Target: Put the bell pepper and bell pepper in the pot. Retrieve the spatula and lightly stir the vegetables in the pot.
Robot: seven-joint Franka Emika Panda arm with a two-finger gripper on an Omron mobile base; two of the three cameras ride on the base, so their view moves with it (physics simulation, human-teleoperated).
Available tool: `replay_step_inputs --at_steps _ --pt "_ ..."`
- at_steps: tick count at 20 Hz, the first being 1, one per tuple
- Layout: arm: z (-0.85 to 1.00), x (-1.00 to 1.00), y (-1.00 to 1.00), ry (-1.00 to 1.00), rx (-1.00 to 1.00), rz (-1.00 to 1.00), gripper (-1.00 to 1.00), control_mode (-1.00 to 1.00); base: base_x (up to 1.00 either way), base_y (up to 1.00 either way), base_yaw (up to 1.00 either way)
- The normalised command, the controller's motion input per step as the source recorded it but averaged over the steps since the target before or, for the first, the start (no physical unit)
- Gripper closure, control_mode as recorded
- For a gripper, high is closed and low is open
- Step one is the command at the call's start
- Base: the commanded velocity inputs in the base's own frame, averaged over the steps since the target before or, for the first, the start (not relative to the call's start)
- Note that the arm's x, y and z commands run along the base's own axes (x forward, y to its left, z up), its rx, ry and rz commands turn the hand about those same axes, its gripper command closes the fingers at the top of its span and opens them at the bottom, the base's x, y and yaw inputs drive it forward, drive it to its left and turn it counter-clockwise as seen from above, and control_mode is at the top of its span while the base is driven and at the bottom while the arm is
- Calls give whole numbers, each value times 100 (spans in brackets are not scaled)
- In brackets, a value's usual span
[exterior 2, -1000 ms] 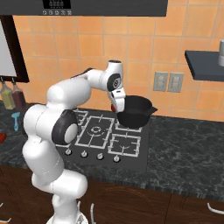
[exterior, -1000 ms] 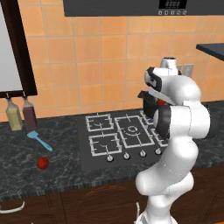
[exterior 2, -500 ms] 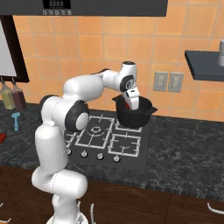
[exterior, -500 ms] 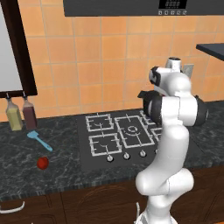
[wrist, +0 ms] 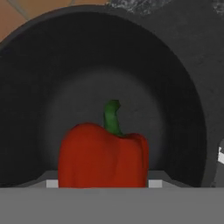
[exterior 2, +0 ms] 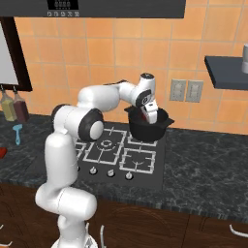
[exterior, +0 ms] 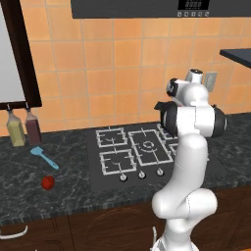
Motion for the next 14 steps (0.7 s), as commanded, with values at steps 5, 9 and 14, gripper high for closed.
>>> replay_step_inputs --at_steps 5,9,14 --pt "-4 0 0 6 0 0 100 -100 0 0 0" --pt "0 24 11 9 0 0 100 -100 0 0 0" --pt "-4 32 17 8 -1 0 -100 -100 0 0 0"
